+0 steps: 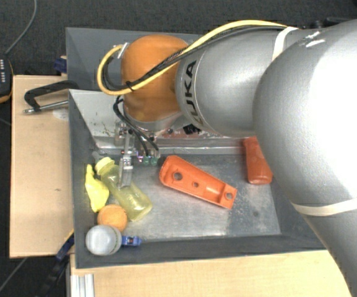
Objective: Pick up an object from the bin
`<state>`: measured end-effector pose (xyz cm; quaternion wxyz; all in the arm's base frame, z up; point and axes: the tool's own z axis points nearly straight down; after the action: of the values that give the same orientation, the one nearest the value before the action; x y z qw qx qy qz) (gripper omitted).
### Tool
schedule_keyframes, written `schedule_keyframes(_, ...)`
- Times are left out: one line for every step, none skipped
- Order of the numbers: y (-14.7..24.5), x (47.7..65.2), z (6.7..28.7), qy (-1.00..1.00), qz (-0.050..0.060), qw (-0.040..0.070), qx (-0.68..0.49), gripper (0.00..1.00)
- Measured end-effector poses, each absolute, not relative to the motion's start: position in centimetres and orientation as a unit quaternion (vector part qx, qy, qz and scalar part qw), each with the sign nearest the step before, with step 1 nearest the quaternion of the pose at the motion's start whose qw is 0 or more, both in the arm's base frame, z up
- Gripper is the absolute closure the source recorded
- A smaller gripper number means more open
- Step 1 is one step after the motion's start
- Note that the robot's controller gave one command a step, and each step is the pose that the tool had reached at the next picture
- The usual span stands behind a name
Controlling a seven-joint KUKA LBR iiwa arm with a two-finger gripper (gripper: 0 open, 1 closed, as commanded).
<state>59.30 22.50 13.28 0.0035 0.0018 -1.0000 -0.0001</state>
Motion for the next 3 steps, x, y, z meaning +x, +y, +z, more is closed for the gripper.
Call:
schedule_keyframes(22.4, 59.5, 13.8, -1.0, -0.001, 0.0, 0.001, 0.0)
schedule_keyframes(21.8, 57.6, 20.9, -1.0, -0.001, 0.002, 0.003, 0.0)
schedule_keyframes(20.7, 51.8, 24.1, -0.996, -0.001, 0.0, 0.084, 0.0)
